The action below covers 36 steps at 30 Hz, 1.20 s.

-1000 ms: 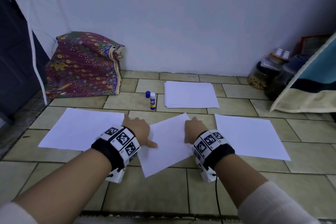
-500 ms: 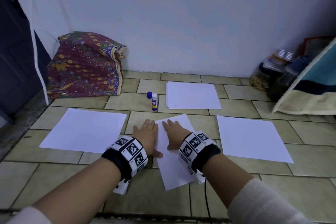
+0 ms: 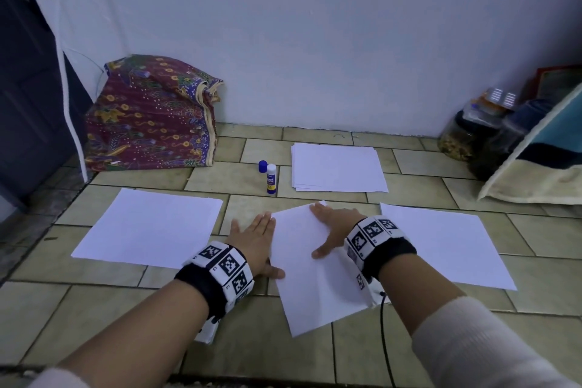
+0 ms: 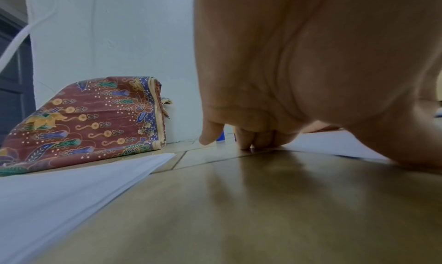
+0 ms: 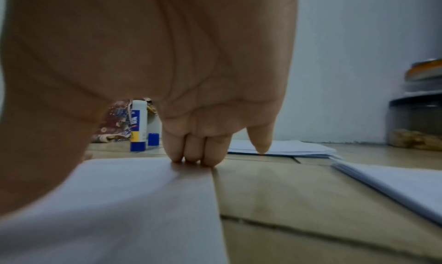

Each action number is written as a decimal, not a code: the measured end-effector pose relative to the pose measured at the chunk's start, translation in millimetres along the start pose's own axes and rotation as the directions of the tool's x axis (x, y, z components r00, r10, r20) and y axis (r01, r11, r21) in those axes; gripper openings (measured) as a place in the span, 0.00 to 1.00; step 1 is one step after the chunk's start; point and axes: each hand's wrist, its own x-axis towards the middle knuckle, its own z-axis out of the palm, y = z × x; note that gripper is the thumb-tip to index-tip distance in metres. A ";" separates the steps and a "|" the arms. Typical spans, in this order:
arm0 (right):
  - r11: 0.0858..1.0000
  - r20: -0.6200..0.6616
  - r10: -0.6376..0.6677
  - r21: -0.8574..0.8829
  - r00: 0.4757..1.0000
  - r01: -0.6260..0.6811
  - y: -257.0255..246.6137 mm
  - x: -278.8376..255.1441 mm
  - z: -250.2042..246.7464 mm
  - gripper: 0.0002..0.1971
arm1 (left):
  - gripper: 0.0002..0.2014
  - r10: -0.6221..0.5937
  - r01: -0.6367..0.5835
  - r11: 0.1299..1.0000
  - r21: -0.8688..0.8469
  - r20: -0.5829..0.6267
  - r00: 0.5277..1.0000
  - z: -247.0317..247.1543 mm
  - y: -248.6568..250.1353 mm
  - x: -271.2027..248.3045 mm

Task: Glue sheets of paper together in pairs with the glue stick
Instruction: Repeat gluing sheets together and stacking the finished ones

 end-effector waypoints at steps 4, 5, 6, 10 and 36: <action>0.995 -0.168 0.080 -0.044 0.983 -0.088 -6.1 4.3 8.8 0.52 | 0.53 0.010 -0.009 1.000 0.013 -0.076 0.997 -3.5 -0.7 -6.0; 0.992 -0.197 0.090 -0.074 0.976 -0.106 -8.7 4.0 9.9 0.48 | 0.49 0.012 -0.011 1.000 0.006 -0.107 0.994 -5.9 -2.1 -8.2; 0.991 -0.197 0.080 -0.088 0.977 -0.099 -10.9 3.3 11.1 0.45 | 0.44 0.015 -0.016 1.000 -0.003 -0.139 0.990 -9.2 -4.2 -10.2; 0.993 -0.141 -0.072 -0.101 0.987 0.058 -17.9 0.9 16.8 0.38 | 0.28 0.042 -0.048 0.998 -0.028 -0.201 0.979 -23.1 -17.5 -11.4; 0.983 -0.090 0.125 0.150 0.988 -0.110 46.9 -34.1 22.7 0.67 | 0.87 0.055 -0.055 0.998 -0.004 -0.027 0.998 3.5 -36.6 18.2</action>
